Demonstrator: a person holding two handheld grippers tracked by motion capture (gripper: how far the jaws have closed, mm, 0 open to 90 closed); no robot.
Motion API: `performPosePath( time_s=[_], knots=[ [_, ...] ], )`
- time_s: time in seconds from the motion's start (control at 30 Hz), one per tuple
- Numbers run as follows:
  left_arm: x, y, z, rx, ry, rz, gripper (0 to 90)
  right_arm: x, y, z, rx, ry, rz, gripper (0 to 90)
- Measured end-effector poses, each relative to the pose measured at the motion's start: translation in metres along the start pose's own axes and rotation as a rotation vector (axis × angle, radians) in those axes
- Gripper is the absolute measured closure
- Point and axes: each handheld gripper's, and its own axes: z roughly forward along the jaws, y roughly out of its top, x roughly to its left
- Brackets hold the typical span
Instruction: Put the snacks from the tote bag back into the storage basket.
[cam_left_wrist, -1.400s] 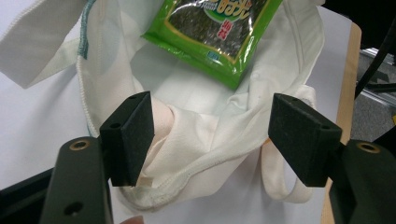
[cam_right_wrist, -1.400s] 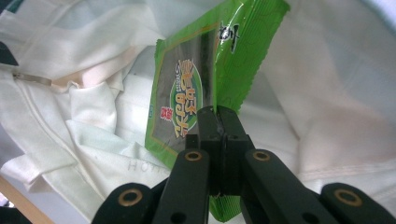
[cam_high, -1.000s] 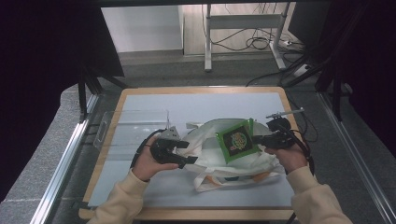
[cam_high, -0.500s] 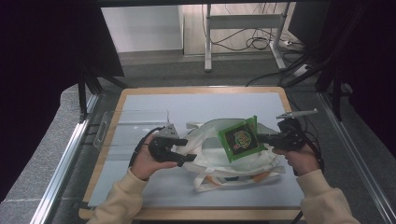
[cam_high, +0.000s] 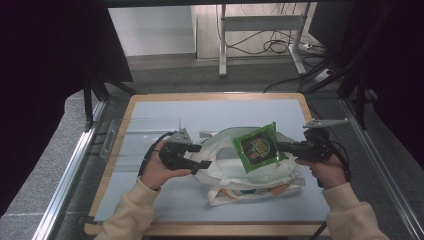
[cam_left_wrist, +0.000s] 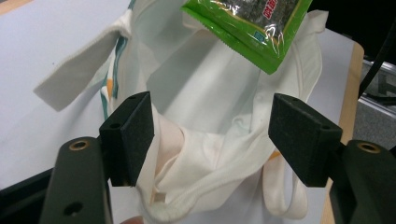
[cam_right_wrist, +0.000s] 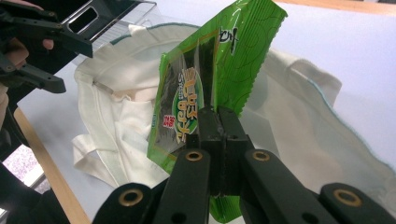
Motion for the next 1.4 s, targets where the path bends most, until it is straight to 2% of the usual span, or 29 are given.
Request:
performPosePath(
  time_s=[0.1,0.3,0.47,0.67,0.83,0.93,1.0,1.07,1.17,1.3,1.4],
  knots=[
    [0.002,0.007,0.000,-0.002,-0.010,-0.007,31.6,0.002,0.003,-0.002,-0.008,0.002,-0.016,90.0],
    [0.004,0.022,0.004,0.002,-0.029,0.008,31.6,0.008,0.010,-0.004,-0.025,0.015,-0.048,90.0],
    [0.007,0.035,0.005,0.006,-0.052,0.027,31.4,0.013,0.014,-0.002,-0.024,0.027,-0.073,90.0],
    [0.009,0.048,0.010,0.037,-0.055,0.064,31.5,0.018,0.020,0.001,-0.032,0.048,-0.106,90.0],
    [0.013,0.057,0.018,0.045,-0.091,0.063,31.4,0.022,0.022,0.004,-0.034,0.060,-0.125,90.0],
    [0.017,0.064,0.027,0.065,-0.121,0.069,31.4,0.023,0.023,0.006,-0.032,0.071,-0.134,90.0],
    [0.019,0.067,0.032,0.074,-0.136,0.079,31.4,0.024,0.024,0.007,-0.030,0.074,-0.138,90.0],
    [0.022,0.071,0.037,0.102,-0.157,0.109,31.4,0.025,0.025,0.007,-0.031,0.079,-0.141,90.0],
    [0.026,0.072,0.043,0.112,-0.205,0.108,31.9,0.026,0.026,0.007,-0.033,0.087,-0.156,90.0],
    [0.028,0.070,0.047,0.129,-0.244,0.107,33.4,0.029,0.028,0.006,-0.037,0.099,-0.174,90.0],
    [0.026,0.070,0.050,0.148,-0.271,0.121,37.3,0.032,0.030,0.007,-0.044,0.115,-0.210,90.0]
  ],
)
